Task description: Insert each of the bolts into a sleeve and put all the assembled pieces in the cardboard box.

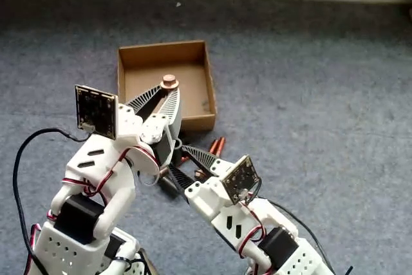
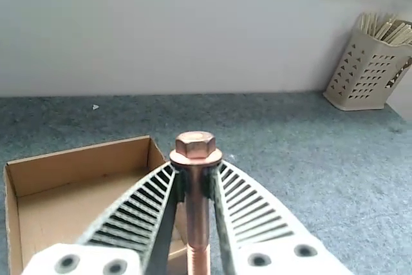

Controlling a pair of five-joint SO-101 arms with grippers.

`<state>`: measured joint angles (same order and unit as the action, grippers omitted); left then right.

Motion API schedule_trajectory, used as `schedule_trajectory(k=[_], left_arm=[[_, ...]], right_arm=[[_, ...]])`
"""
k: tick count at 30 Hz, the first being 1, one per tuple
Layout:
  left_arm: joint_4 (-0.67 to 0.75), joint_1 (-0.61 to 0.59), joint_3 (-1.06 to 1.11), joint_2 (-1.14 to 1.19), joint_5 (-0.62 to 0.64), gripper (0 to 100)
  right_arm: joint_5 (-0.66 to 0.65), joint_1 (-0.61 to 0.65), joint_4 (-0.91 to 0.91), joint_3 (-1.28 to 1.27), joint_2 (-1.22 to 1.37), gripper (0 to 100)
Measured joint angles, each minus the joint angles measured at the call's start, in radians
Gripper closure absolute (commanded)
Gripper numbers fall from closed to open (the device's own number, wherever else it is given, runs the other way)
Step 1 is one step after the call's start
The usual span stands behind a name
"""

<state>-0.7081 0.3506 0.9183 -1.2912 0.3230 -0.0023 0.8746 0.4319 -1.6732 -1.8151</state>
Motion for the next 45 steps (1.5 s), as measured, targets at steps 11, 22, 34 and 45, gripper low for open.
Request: schedule_trajectory(k=[11, 22, 34, 45], left_arm=[[-0.138, 0.003, -0.052, 0.0, 0.0, 99], [-0.137, 0.097, -0.035, -0.002, -0.003, 99], [-0.008, 0.054, 0.114, -0.006, 0.0, 99], [0.035, 0.041, 0.161, -0.021, -0.044, 99]], right_arm=[[0.0, -0.034, 0.0, 0.0, 0.0, 99.3], [0.0, -0.037, 0.002, 0.0, 0.002, 99.3], [0.0, -0.041, 0.003, 0.0, 0.005, 99.3], [0.002, -0.041, 0.003, 0.0, 0.005, 99.3]])
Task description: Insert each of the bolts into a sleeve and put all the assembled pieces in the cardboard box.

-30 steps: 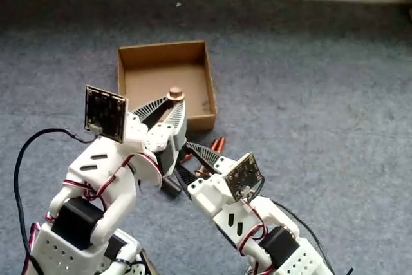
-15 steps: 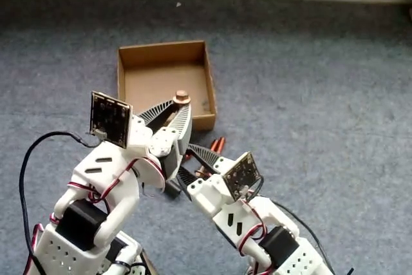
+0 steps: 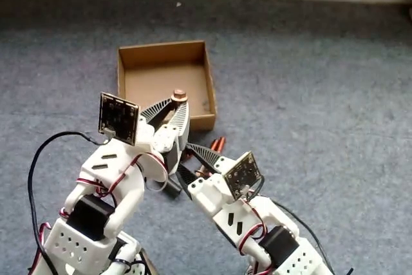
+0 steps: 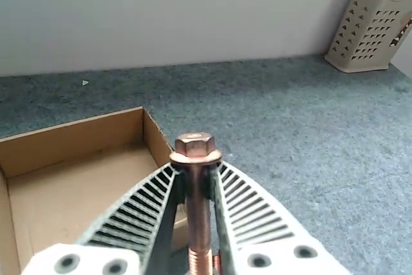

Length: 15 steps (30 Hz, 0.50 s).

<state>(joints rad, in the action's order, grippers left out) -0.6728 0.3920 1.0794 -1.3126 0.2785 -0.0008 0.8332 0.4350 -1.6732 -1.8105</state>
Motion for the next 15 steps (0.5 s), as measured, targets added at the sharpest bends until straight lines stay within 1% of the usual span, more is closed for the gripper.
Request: schedule_trajectory(k=[3, 4, 6, 8, 10, 13, 15], left_arm=[[-0.015, -0.002, -0.002, 0.0, -0.02, 99], [-0.031, -0.002, -0.003, 0.0, -0.023, 97], [-0.08, 0.005, -0.021, -0.02, -0.026, 89], [-0.141, 0.029, -0.034, -0.064, -0.028, 79], [-0.221, 0.048, -0.032, -0.121, -0.028, 73], [-0.325, 0.055, 0.0, -0.215, -0.028, 74], [-0.348, 0.054, 0.023, -0.287, -0.032, 73]], right_arm=[[0.0, 0.0, 0.0, 0.0, 0.0, 99.3], [0.0, 0.002, 0.002, 0.0, 0.0, 99.3], [0.0, 0.002, 0.002, 0.0, 0.0, 99.3], [0.0, 0.002, 0.002, 0.0, 0.0, 99.3], [0.0, -0.003, -0.002, -0.002, -0.005, 99.3], [0.0, -0.003, -0.002, -0.002, -0.003, 99.3], [0.0, -0.003, -0.002, -0.002, -0.003, 99.3]])
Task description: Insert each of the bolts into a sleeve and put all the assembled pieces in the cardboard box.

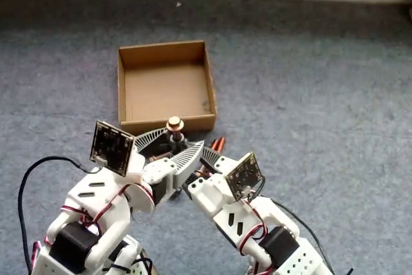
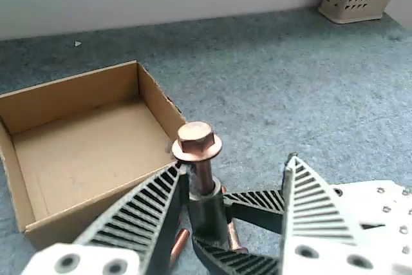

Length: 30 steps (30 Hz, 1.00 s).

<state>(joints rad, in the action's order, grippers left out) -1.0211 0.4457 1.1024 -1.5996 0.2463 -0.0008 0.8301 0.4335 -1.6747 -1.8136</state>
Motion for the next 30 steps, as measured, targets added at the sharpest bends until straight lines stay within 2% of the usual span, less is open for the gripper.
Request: schedule_trajectory(k=[7, 10, 15, 21, 25, 30], left_arm=[[-0.012, 0.002, 0.035, -0.118, -0.003, 73], [-0.012, -0.058, 0.034, -0.143, -0.005, 73], [-0.011, -0.224, 0.005, -0.143, -0.006, 74], [-0.011, -0.388, -0.012, -0.143, -0.006, 74], [-0.072, -0.548, -0.012, -0.143, -0.012, 74], [-0.137, -0.756, 0.017, -0.143, -0.132, 74]], right_arm=[[0.0, 0.0, 0.0, 0.0, 0.0, 99.3], [-0.002, -0.032, 0.002, 0.0, 0.002, 99.3], [-0.002, -0.091, 0.0, 0.0, 0.0, 99.3], [-0.002, -0.095, 0.003, 0.0, 0.0, 99.3], [-0.002, -0.095, 0.06, 0.0, 0.0, 99.3], [-0.002, -0.095, 0.104, 0.0, 0.0, 99.3]])
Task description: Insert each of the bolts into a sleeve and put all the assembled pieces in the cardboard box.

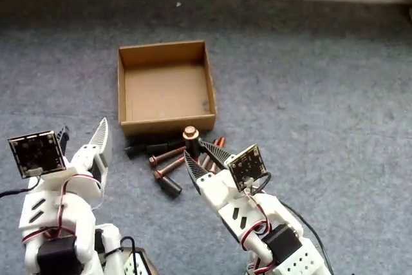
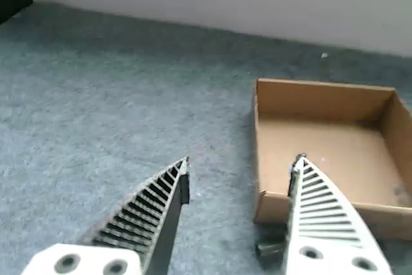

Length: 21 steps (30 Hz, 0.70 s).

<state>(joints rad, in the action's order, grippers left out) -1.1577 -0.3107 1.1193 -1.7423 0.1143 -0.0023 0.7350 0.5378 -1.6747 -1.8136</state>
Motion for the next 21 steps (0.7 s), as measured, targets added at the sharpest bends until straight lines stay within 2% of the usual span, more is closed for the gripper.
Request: schedule_trajectory(k=[3, 8, 10, 14, 21], left_arm=[[-0.003, -0.072, 0.086, 0.0, -0.051, 78], [0.02, -0.083, 0.281, 0.011, -0.1, 96], [0.057, -0.083, 0.348, 0.011, -0.141, 100], [0.146, -0.083, 0.463, 0.011, -0.25, 98], [0.176, -0.057, 0.505, 0.011, -0.275, 98]], right_arm=[[0.0, -0.002, 0.0, 0.0, 0.0, 99.4], [0.0, -0.058, 0.0, 0.0, 0.0, 99.4], [0.0, -0.077, 0.0, 0.0, 0.0, 99.4], [0.0, -0.086, 0.0, 0.0, 0.0, 99.4], [0.0, -0.089, -0.014, 0.12, 0.054, 99.4]])
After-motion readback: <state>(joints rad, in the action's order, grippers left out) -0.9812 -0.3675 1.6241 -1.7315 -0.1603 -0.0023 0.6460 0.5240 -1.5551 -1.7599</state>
